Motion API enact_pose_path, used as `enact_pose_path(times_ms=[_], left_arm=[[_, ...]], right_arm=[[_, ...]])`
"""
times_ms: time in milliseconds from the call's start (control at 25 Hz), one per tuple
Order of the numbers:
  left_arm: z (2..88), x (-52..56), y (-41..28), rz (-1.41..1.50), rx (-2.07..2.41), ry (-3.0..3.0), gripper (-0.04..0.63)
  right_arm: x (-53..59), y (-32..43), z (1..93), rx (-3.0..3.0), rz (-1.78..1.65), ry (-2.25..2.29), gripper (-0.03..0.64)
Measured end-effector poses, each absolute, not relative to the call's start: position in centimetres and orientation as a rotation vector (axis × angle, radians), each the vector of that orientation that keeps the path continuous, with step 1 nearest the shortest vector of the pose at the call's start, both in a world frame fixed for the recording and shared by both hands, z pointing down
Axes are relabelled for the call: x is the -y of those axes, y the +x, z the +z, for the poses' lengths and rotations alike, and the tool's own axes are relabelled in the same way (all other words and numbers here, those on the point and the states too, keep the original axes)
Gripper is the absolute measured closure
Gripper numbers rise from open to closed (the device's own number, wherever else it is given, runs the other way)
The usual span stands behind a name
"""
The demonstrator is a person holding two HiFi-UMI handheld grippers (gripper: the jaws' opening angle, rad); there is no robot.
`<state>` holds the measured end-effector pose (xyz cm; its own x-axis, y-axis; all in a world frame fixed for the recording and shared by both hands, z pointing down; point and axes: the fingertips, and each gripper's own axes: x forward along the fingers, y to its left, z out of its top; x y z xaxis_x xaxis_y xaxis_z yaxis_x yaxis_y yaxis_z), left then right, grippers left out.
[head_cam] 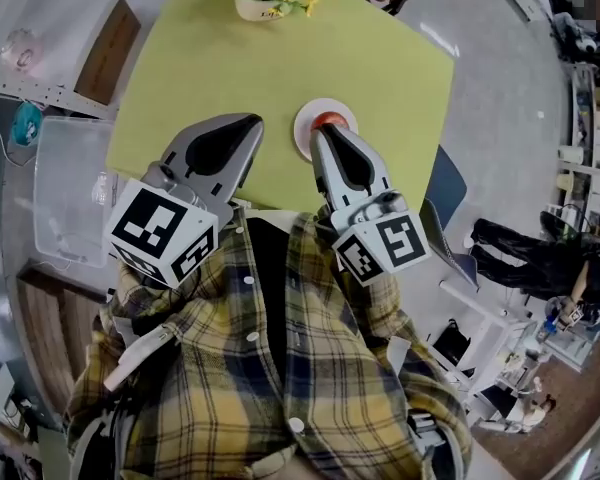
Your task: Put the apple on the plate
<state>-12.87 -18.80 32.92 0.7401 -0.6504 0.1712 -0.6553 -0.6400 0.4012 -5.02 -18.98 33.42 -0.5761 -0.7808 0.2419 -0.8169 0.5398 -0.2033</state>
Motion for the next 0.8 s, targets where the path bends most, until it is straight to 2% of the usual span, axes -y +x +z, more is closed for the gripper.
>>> enact_pose_path(times_ms=[200,800], left_arm=[[33.13,18.27,-13.11,0.029,0.996,2.5,0.586],[32.76,17.79,-12.37,0.034,0.95,2.517,0.586]], right_arm=[[18.41,-5.58,33.92,2.631,0.489,1.37,0.618],[18.67,-5.3,34.55,2.584,0.582,1.341,0.62]])
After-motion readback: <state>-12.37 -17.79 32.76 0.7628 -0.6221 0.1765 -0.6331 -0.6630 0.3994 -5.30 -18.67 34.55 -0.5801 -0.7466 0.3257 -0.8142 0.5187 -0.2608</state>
